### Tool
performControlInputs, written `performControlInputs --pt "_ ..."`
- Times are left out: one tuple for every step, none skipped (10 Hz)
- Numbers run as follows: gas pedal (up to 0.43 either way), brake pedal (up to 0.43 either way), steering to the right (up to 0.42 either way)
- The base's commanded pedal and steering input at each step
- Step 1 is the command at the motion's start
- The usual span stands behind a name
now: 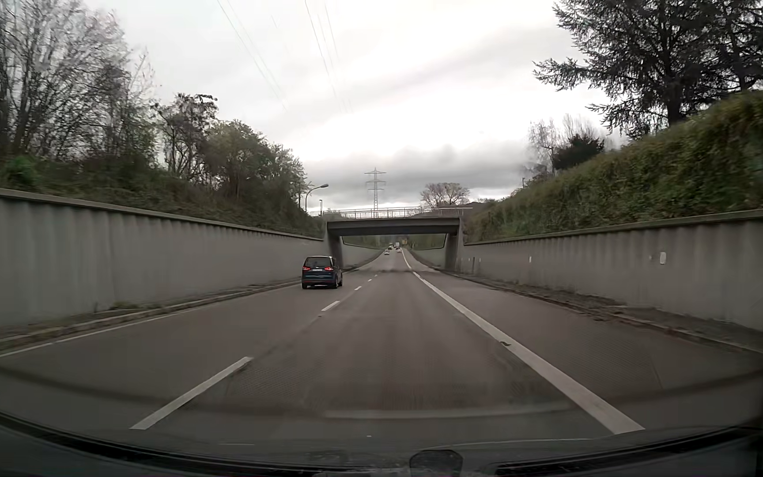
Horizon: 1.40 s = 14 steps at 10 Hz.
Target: Follow the waypoints while adhering to traffic rules and regulations
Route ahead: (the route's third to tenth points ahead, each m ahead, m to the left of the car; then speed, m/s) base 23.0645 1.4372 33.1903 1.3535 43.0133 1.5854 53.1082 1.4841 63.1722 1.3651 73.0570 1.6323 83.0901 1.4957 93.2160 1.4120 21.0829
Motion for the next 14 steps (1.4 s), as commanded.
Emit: performControlInputs --pt "0.15 0.0 0.0" --pt "0.15 0.0 0.0" --pt "0.15 0.0 0.0" --pt "0.157 0.0 0.0" --pt "0.157 0.0 0.0" --pt "0.157 0.0 0.0" --pt "0.157 0.0 0.0" --pt "0.157 0.0 0.0" --pt "0.157 0.0 0.0" --pt "0.157 0.0 0.0" --pt "0.157 0.0 0.0" --pt "0.157 0.0 0.0" --pt "0.157 0.0 0.0" --pt "0.157 0.0 0.0"
